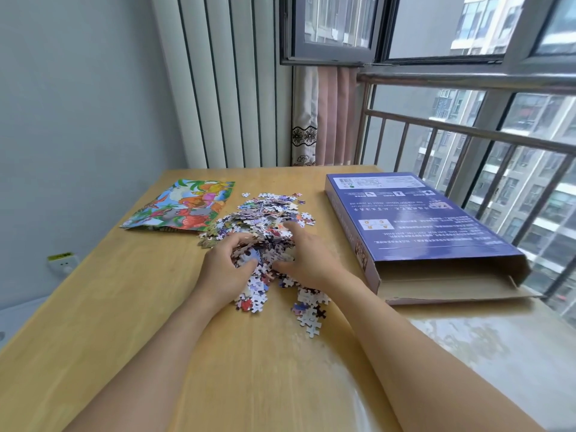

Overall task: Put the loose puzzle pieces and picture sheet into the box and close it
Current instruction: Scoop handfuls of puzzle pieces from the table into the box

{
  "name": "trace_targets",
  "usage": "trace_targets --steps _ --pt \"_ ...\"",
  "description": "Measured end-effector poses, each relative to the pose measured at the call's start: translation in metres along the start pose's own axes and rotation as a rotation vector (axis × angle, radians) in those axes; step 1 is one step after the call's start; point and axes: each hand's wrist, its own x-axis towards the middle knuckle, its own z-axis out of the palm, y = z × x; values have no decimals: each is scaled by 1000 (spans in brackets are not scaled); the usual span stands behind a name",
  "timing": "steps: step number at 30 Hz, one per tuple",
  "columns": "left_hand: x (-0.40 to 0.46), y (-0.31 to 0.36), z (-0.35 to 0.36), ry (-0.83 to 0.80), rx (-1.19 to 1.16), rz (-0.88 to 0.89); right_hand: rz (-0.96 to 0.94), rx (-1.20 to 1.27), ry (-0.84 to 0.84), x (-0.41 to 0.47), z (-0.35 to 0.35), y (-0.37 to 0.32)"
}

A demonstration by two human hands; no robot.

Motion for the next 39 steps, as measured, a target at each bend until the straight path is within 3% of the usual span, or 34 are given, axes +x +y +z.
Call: trace_targets --steps 3,12,17,21,24,30,36,39 --pt "1 -2 0 -9 -32 2 -36 -29 45 2 1 -1" --pt "1 0 0 39 -18 34 -83 270 206 -3 -10 -5" --pt "-3 3 -2 202 92 160 -112 600 192 -13 -32 -18" --pt "-7 13 -2 264 101 250 -24 814 105 -27 -56 -13" --pt "-8 31 4 192 86 294 30 823 41 -39 -75 7" --pt "4 103 56 -161 143 307 122 744 72 -61 -121 59" --pt "8 152 127 -355 272 237 151 750 129 -88 -153 97" --pt "-2 155 139 -352 350 245 187 763 137 -96 -158 112"
